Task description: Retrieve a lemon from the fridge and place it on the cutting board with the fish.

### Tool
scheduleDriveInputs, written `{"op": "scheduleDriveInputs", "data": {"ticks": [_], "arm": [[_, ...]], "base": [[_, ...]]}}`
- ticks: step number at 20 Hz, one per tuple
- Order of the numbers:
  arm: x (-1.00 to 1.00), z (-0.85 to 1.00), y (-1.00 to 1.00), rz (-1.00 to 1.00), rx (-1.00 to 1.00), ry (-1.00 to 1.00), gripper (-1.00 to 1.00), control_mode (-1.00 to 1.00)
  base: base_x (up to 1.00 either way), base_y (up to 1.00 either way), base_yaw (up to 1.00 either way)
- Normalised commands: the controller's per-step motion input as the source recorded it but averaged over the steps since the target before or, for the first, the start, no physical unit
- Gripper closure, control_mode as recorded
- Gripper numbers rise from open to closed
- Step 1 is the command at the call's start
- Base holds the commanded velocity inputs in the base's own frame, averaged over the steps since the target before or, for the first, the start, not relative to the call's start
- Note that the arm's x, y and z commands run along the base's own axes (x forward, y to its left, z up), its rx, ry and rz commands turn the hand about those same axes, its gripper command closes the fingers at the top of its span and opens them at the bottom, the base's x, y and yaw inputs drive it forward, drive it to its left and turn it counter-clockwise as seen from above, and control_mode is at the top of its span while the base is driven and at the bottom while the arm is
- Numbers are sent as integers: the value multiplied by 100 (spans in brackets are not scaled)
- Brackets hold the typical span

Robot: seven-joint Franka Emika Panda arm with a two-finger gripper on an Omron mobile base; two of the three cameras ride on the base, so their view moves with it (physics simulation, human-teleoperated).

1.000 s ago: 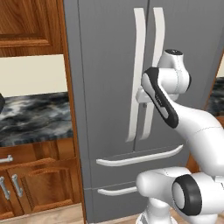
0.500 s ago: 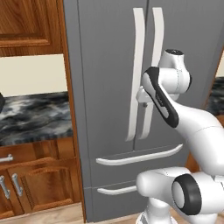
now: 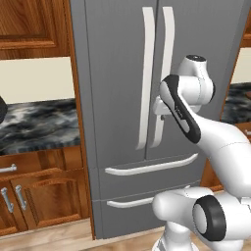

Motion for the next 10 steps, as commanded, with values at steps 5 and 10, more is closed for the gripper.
{"op": "scheduleDriveInputs", "data": {"ticks": [5, 10], "arm": [[0, 0, 0, 0, 0, 0, -100, -100], [6, -2, -4, 0, 0, -5, -100, -100]], "base": [[-1, 0, 0], [0, 0, 0]]}}
